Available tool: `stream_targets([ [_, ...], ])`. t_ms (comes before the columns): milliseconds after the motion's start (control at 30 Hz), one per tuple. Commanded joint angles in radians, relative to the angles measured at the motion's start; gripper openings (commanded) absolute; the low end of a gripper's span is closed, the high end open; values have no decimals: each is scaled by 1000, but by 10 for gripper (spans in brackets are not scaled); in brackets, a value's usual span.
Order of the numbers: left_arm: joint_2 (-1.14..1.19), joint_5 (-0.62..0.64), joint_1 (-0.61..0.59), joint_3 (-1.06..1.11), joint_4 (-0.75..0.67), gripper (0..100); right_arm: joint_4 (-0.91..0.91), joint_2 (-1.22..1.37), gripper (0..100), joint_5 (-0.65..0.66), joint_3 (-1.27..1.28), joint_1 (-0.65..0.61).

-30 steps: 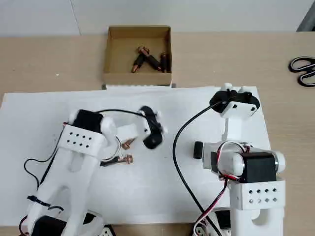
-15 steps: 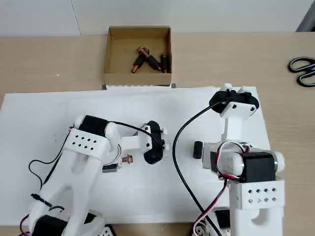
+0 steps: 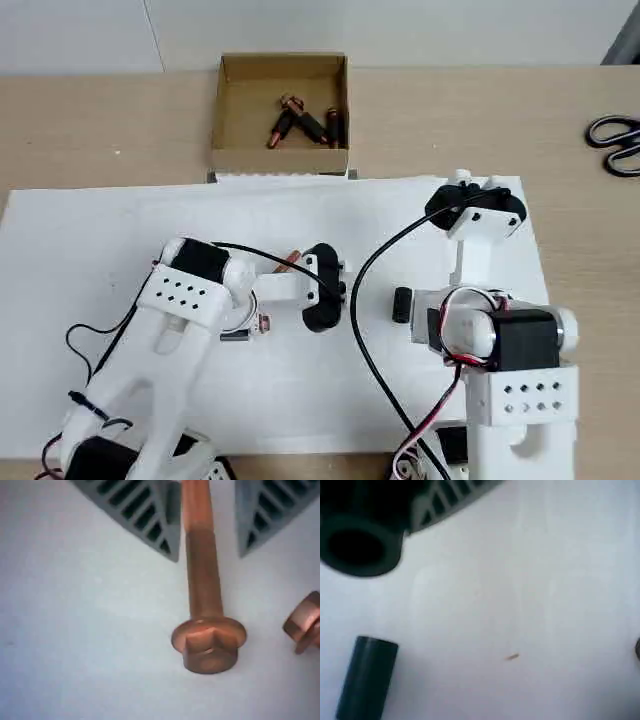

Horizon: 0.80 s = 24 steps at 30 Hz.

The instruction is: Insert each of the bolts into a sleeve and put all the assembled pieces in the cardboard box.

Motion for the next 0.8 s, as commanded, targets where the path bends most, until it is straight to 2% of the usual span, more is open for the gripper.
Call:
stream_targets([
  [0,46,-8,3,1,-34,76,-15,-13,2,5,-3,5],
  [267,227,-2,-5,-62,-32,76,-22,-13,2,5,14,5],
  [600,367,0,-5,-65,-112,73,-27,-18,2,5,20,5],
  [767,381,5,-3,-87,-104,72,-27,-16,2,5,20,5],
])
